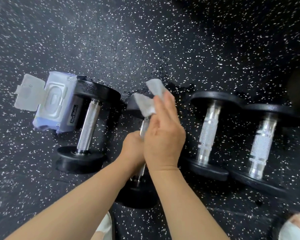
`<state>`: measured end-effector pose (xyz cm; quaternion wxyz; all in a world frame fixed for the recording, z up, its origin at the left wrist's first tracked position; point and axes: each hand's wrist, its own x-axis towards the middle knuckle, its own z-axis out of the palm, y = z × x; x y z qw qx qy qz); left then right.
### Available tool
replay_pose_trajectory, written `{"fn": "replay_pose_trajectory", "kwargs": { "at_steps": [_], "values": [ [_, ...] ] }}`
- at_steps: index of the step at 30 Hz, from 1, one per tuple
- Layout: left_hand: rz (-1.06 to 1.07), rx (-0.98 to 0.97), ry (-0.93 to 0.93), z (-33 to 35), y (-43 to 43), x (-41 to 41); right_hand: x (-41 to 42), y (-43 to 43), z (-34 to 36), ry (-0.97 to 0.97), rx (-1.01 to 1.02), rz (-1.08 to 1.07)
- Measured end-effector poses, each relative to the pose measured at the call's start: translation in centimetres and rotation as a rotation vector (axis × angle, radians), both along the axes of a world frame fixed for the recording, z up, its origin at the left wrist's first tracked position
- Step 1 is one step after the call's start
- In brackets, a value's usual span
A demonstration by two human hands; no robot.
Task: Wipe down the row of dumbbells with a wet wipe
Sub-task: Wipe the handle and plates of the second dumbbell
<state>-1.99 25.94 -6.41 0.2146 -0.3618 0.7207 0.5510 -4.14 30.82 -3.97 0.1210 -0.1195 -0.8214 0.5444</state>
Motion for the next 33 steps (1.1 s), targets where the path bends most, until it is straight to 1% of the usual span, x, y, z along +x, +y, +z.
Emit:
{"fn": "replay_pose_trajectory", "kwargs": {
  "at_steps": [3,4,5,6,8,9,10,11,12,13,14,16,17,19,21,22,23,24,26,27,28,29,32,33],
  "values": [
    [-0.03,0.065,-0.033,0.3,0.3,0.7,0.1,1.6,-0.9,-0.223,-0.095,-0.216],
    [-0.045,0.096,-0.059,0.4,0.5,0.9,-0.2,2.5,-1.0,-0.32,-0.15,-0.28],
    [-0.05,0.125,-0.072,0.5,0.6,1.0,-0.6,3.2,-1.4,-0.406,-0.253,-0.332],
    [-0.061,0.141,-0.082,0.5,0.5,1.0,-1.1,3.8,-1.7,-0.488,-0.444,-0.384],
    [-0.074,0.169,-0.098,0.6,0.2,0.6,-1.9,4.1,-2.1,-0.673,-0.926,-0.469],
    [-0.068,0.198,-0.097,0.7,0.2,0.4,-2.3,4.4,-2.3,-0.747,-1.115,-0.485],
    [-0.067,0.217,-0.098,0.8,0.1,0.2,-2.7,4.7,-2.5,-0.786,-1.24,-0.481],
    [-0.066,0.223,-0.101,0.8,0.0,0.0,-3.0,4.9,-2.5,-0.801,-1.291,-0.463],
    [-0.062,0.217,-0.103,0.8,0.0,-0.2,-3.2,5.0,-2.4,-0.792,-1.29,-0.434],
    [-0.061,0.201,-0.098,0.6,-0.1,-0.3,-3.2,4.9,-2.2,-0.759,-1.227,-0.412],
    [-0.062,0.18,-0.089,0.4,-0.2,-0.3,-3.0,4.8,-2.0,-0.703,-1.069,-0.384],
    [-0.061,0.159,-0.072,0.2,-0.2,-0.3,-2.0,4.3,-1.2,-0.577,-0.639,-0.295],
    [-0.053,0.162,-0.067,0.4,-0.2,-0.3,-1.2,3.9,-0.8,-0.505,-0.486,-0.234],
    [-0.037,0.166,-0.067,0.8,-0.1,-0.4,0.2,3.0,0.0,-0.416,-0.342,-0.145],
    [-0.011,0.193,-0.076,1.0,-0.1,-0.3,0.8,2.4,-0.1,-0.419,-0.286,-0.156],
    [-0.006,0.223,-0.084,1.0,-0.2,-0.3,0.5,2.4,-0.4,-0.451,-0.308,-0.19],
    [-0.013,0.255,-0.098,1.0,-0.4,-0.2,-0.1,2.7,-0.9,-0.498,-0.385,-0.231],
    [-0.026,0.288,-0.114,0.8,-0.6,-0.1,-1.1,3.2,-1.4,-0.563,-0.537,-0.278],
    [-0.069,0.35,-0.152,0.7,-1.0,0.2,-3.2,4.7,-2.0,-0.74,-0.903,-0.316],
    [-0.096,0.38,-0.16,0.9,-1.2,0.2,-4.0,5.6,-2.0,-0.824,-1.01,-0.279],
    [-0.125,0.402,-0.158,1.0,-1.4,0.2,-4.7,6.5,-2.0,-0.893,-1.053,-0.205],
    [-0.157,0.405,-0.156,1.0,-1.5,0.1,-5.4,7.2,-2.1,-0.949,-1.047,-0.122],
    [-0.262,0.323,-0.152,0.8,-2.0,-0.3,-7.0,8.0,-3.3,-1.061,-1.032,0.102],
    [-0.299,0.299,-0.157,0.7,-2.1,-0.4,-7.4,8.1,-4.0,-1.095,-0.989,0.132]
  ]
}}
